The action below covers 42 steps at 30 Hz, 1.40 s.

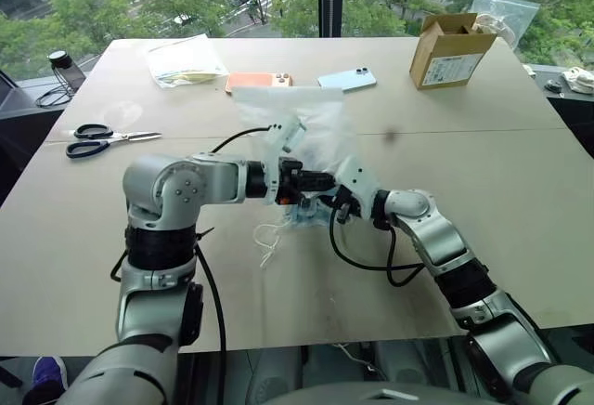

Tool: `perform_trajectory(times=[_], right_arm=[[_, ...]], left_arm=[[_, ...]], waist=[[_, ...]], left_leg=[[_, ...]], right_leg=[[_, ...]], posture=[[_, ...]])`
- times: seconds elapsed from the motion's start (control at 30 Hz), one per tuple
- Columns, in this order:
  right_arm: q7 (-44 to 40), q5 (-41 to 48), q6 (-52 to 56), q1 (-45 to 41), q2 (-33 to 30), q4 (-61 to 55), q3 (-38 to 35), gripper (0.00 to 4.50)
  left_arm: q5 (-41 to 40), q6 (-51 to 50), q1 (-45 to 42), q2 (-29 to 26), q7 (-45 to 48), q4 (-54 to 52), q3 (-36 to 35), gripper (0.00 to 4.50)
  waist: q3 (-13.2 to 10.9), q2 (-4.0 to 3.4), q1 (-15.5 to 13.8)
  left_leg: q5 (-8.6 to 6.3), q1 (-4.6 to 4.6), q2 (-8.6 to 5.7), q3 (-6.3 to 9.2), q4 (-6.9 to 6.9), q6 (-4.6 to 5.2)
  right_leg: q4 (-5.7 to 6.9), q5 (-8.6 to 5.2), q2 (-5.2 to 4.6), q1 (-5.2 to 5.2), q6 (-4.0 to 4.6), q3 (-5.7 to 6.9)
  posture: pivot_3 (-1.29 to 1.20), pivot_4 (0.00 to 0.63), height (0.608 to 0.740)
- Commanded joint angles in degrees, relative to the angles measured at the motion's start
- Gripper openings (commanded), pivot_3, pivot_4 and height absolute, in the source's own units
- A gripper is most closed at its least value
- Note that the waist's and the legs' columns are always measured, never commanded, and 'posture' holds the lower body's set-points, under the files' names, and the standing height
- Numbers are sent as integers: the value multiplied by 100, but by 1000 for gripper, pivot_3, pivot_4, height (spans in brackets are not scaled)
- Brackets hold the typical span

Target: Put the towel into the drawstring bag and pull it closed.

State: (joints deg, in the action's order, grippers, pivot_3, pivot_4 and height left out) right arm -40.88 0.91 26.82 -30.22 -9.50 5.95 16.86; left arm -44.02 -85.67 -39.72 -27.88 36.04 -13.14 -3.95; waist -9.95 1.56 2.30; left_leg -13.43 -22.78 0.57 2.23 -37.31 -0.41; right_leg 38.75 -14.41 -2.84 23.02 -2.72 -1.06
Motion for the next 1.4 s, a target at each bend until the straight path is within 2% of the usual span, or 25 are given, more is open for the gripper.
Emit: perform_trajectory(times=[0.03,0.2,0.5,0.67,0.77,0.83,0.9,1.0,1.1,1.13,1.3,1.4], right_arm=[[346,826,857,86,378,-24,-894,291],[1048,2161,1766,36,1182,-141,-2294,288],[1618,3495,2622,84,1462,-601,-3112,288],[2212,4331,2953,-118,1957,-571,-3557,287],[2911,4754,2638,-367,2625,-267,-3823,287],[3266,5127,2413,-456,2826,-104,-3972,287],[3406,4999,2017,-455,2763,-34,-3703,287],[3265,4263,1329,-338,2396,-96,-2900,287],[2739,2721,482,-203,1488,-246,-1335,284],[2569,2407,325,-186,1292,-264,-1031,284],[2145,2011,11,-324,943,-201,-765,284],[2064,2521,546,-396,1051,-206,-1193,284]], left_arm=[[-157,109,210,-147,106,-351,2,0],[-154,205,678,-147,-1,-488,-159,0],[-427,-91,716,-41,-144,-345,-601,0],[-687,-258,381,590,-386,-363,-694,0],[-834,-470,145,1080,-527,-394,-620,0],[-834,-577,122,1226,-629,-332,-720,0],[-859,-657,138,1330,-748,-291,-859,0],[-967,-683,136,1554,-989,-206,-1023,0],[-918,-683,0,1910,-1324,-4,-1313,0],[-934,-683,-41,2000,-1430,71,-1410,0],[-1063,-683,-116,2166,-1787,127,-1592,0],[-1037,-677,-213,2225,-1961,142,-1875,0]], waist=[[0,0,-9],[-2,-2,-11],[-4,-6,-2],[-4,-7,-6],[-5,-8,-23],[-5,-8,-6],[-7,-10,33],[-7,-11,58],[-7,-11,80],[-7,-10,82],[-7,-9,-2],[-8,-8,4]], left_leg=[[0,0,0,1,1,0],[0,-3,1,-1,3,1],[-1,-8,0,-7,13,2],[-1,-9,0,-7,16,2],[-1,-13,-1,-8,16,2],[-1,-14,-1,-12,16,3],[-2,-13,1,-17,21,4],[-2,-14,5,-28,39,4],[-2,-17,5,-33,46,3],[-2,-22,5,-36,46,3],[-1,-30,2,-27,41,2],[-1,-32,2,-24,39,2]], right_leg=[[0,0,1,0,0,1],[-2,0,0,2,1,-1],[-6,0,0,12,1,-5],[-9,0,0,12,1,-3],[-12,0,0,11,0,-1],[-19,0,0,11,0,-3],[-19,0,2,14,0,-13],[-18,0,10,32,0,-28],[-21,-1,11,39,-1,-33],[-22,-1,11,43,-1,-35],[-28,0,6,41,-2,-23],[-29,0,5,41,-1,-22]], posture=[[0,150,740],[0,150,740],[0,150,740],[0,150,740],[0,150,740],[0,150,740],[0,150,740],[0,150,740],[0,150,740],[0,150,740],[0,150,740],[0,150,740]])
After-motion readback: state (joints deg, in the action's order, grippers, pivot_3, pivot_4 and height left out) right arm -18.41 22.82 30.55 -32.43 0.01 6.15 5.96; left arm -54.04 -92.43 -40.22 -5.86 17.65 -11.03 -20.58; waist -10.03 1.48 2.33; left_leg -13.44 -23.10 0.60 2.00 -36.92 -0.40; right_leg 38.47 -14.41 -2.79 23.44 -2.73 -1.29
